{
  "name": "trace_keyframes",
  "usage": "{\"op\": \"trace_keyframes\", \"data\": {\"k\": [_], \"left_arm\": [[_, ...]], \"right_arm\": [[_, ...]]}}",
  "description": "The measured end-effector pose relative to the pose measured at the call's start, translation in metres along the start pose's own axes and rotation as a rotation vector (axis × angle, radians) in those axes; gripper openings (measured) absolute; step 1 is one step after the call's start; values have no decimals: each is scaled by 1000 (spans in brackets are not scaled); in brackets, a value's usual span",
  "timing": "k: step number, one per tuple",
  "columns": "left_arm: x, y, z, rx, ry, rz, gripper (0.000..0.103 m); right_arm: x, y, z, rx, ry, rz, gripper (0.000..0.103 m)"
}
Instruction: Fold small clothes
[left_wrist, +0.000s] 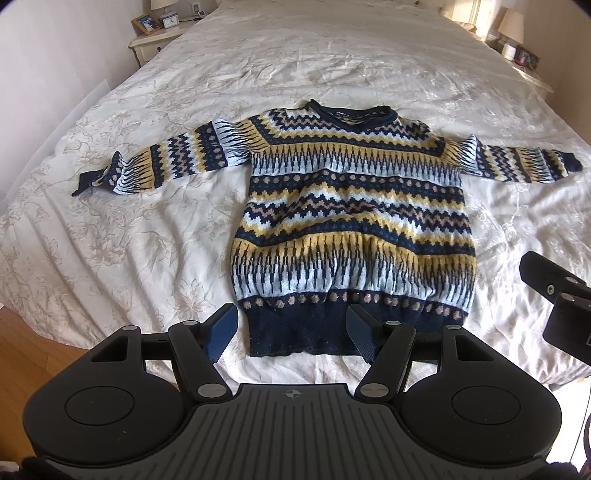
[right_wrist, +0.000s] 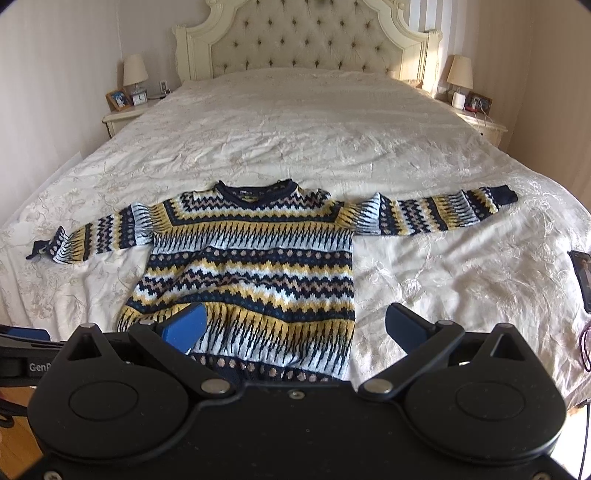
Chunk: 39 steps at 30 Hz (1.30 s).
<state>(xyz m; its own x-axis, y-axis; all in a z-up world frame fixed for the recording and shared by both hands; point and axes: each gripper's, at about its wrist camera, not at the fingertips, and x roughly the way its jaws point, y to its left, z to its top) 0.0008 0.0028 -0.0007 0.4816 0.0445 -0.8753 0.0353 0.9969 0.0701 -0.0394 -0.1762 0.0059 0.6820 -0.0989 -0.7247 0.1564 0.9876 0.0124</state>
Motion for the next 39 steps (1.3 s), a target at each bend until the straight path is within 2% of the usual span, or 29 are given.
{"op": "trace_keyframes", "data": {"k": [11,28,39], "left_arm": [[4,7,5,-36,-25,14,64],[32,8,23,-51,39,34,64],[48,11,47,-45,20,39,64]], "right_arm": [[13,-4,4,4,40,-4,102],[48,-4,12,4,110,14,102],[79,0,24,14,160,1,102]]}}
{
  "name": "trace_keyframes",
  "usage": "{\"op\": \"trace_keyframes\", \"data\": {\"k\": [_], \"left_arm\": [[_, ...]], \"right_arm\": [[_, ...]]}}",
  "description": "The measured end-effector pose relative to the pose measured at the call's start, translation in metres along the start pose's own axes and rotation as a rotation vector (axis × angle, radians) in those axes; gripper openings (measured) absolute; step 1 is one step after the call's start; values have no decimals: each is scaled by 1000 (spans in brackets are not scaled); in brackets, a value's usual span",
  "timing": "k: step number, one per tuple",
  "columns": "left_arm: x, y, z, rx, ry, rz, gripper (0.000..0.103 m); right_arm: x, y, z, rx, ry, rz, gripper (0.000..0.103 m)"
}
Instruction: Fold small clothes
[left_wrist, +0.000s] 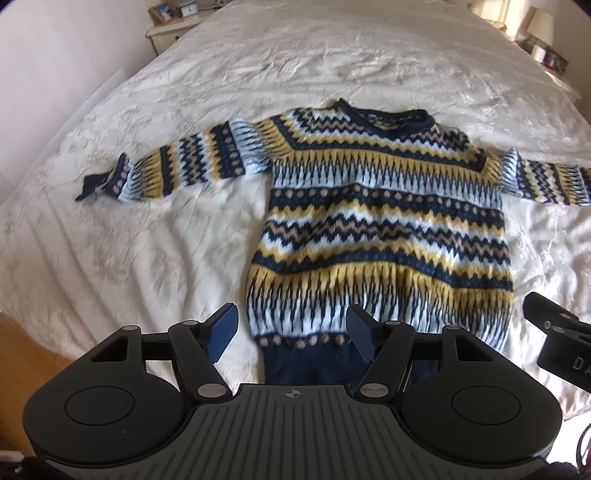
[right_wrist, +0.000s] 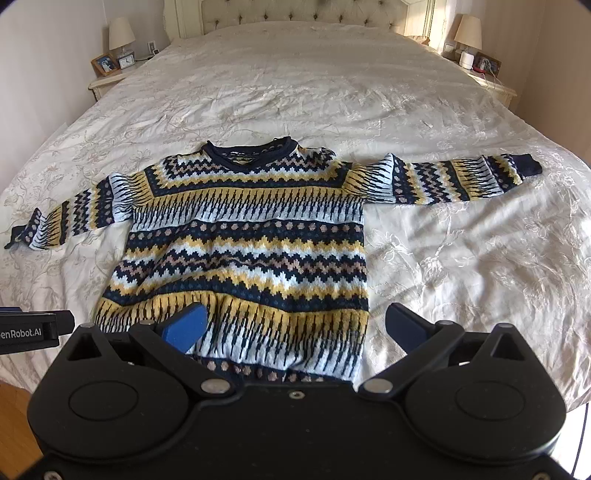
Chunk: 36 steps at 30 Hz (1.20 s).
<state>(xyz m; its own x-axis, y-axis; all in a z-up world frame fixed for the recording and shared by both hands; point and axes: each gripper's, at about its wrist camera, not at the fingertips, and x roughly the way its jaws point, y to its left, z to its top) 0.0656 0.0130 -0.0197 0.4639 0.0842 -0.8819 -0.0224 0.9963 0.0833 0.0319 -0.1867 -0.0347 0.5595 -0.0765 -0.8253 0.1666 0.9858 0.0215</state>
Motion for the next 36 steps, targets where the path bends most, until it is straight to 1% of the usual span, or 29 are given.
{"op": "trace_keyframes", "data": {"k": [4,8,9,12,14,20,23,25,28,30,33,36], "left_arm": [[6,0,11,14,-30,-9,64],[12,4,23,-12,-46,-21,64],[14,6,26,-20,-43,-28,64],[23,14,37,-48,4,-93,64],[29,19,42,-74,23,-113,64],[38,19,53,-55,43,-88,64],[41,13,58,-41,44,-50,63],[43,10,62,-45,48,-40,63],[46,4,66,-73,57,-26,61],[49,-2,69,-96,63,-12,55],[54,-16,75,-135,95,17,54],[55,-32,82,-153,105,28,54]], "right_arm": [[8,5,9,-2,9,3,102],[16,12,20,-16,11,-11,102],[17,13,22,-14,9,-9,102],[24,16,29,4,14,-20,102],[30,19,33,2,29,-34,102],[41,20,43,-37,26,-25,102],[49,19,50,-49,46,-14,102],[55,17,54,-53,61,-3,102],[66,13,60,-70,87,27,102],[74,8,63,-91,100,53,102],[86,-5,72,-104,124,102,102],[96,-28,84,-82,131,174,102]]}}
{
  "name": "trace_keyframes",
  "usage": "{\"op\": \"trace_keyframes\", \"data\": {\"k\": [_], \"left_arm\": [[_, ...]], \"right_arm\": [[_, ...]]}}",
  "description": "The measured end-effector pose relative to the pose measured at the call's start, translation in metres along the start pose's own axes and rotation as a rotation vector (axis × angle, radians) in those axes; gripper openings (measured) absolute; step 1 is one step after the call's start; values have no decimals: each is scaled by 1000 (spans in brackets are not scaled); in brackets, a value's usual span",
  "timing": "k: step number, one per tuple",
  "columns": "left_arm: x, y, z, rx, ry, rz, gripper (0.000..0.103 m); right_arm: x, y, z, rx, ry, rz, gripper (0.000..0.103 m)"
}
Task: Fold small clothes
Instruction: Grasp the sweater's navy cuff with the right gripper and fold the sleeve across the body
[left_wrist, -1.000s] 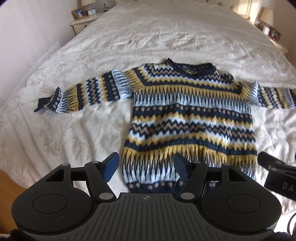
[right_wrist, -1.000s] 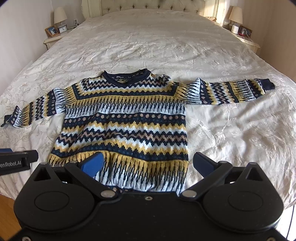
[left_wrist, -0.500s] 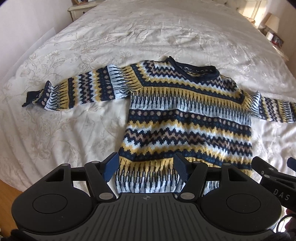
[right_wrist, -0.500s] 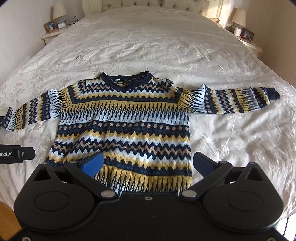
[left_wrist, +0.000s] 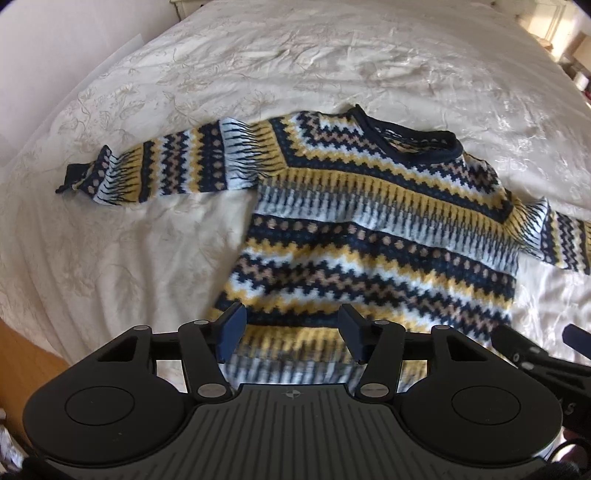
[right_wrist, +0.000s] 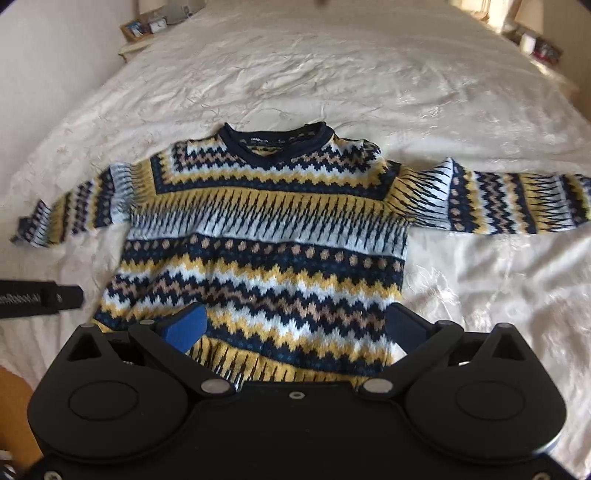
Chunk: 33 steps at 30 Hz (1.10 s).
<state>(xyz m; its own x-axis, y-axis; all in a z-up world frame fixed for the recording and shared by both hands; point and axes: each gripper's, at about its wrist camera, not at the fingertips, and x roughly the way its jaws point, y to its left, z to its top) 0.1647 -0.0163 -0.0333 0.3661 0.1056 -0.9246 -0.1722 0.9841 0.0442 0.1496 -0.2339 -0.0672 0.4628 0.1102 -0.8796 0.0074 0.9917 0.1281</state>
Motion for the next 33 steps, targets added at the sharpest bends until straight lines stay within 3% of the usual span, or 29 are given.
{"op": "trace_keyframes", "data": {"k": [6,11,14,16,21,26,33], "left_arm": [[-6,-40,10,-47,-12,31,54],[-7,-74,16,-77,7,33,54],[-9,-93,18,-69,5,45,54],[-10,-105,20,-64,1,53,54],[-12,-133,27,-38,-12,65,54],[-12,-157,33,7,-19,86,54],[-9,-173,34,46,-7,100,54]], "right_arm": [[11,-74,26,46,-45,12,101],[23,-173,51,154,-79,-31,89],[27,-239,65,249,-99,-85,87],[29,-279,73,295,-112,-125,77],[28,-366,88,410,-146,-251,75],[38,-420,83,547,-147,-272,74],[68,-463,74,732,-123,-198,62]]}}
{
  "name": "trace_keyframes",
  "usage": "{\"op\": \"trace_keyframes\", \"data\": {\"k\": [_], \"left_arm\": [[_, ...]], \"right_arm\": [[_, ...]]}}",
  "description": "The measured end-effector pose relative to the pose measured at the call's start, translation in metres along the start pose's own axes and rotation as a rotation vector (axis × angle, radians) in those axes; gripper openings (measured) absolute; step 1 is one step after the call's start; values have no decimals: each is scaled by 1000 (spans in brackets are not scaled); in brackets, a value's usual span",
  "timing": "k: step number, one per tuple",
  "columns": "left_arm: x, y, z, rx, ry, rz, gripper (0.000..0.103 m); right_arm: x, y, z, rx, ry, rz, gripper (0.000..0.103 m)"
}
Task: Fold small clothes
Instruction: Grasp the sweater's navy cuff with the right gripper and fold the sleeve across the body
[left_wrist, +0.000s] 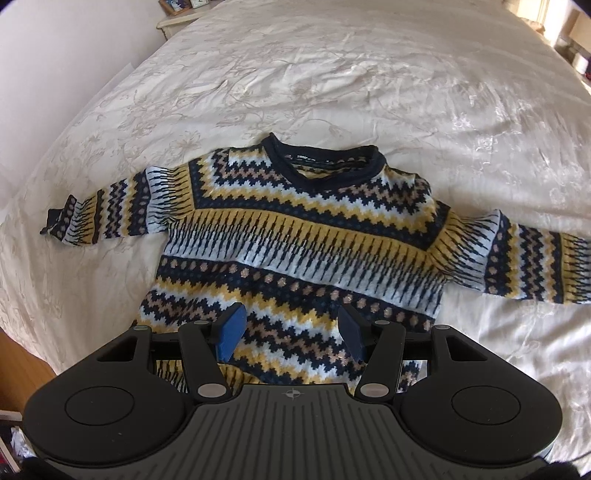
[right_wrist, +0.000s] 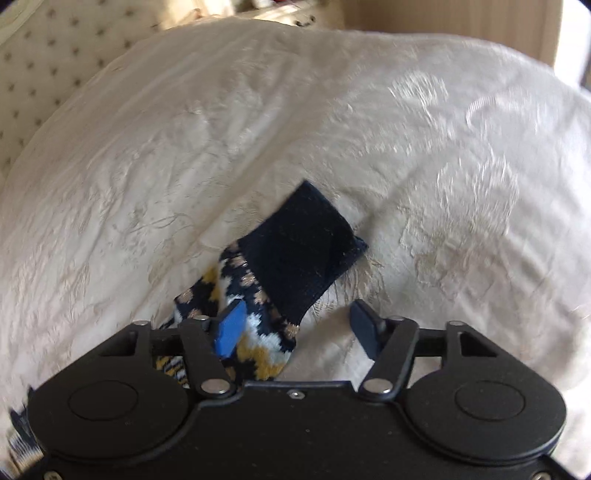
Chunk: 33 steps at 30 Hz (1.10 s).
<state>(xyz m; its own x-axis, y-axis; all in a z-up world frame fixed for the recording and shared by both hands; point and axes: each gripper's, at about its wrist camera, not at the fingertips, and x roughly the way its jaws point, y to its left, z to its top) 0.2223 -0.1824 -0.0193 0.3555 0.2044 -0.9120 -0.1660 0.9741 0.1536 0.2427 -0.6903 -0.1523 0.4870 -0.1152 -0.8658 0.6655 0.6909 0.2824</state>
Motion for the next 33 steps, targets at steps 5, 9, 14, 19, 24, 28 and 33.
{"op": "trace_keyframes", "data": {"k": [5,9,14,19,24,28,33], "left_arm": [[0,3,-2,5,-2,6,54],[2,11,-3,1,-5,0,54],[7,26,-4,4,-9,-23,54],[18,49,-4,22,-23,-62,54],[35,89,-1,43,-27,-112,54],[52,139,7,49,-33,-132,54],[73,209,19,38,-57,-98,54]], "right_arm": [[10,-9,6,81,-13,44,20],[-6,3,9,44,-49,87,18],[-43,51,4,-71,-110,162,18],[-80,134,-19,-204,-143,249,18],[-112,240,-67,-329,-138,348,18],[-125,329,-124,-410,-107,431,18],[-116,432,-218,-509,-15,494,18]]}}
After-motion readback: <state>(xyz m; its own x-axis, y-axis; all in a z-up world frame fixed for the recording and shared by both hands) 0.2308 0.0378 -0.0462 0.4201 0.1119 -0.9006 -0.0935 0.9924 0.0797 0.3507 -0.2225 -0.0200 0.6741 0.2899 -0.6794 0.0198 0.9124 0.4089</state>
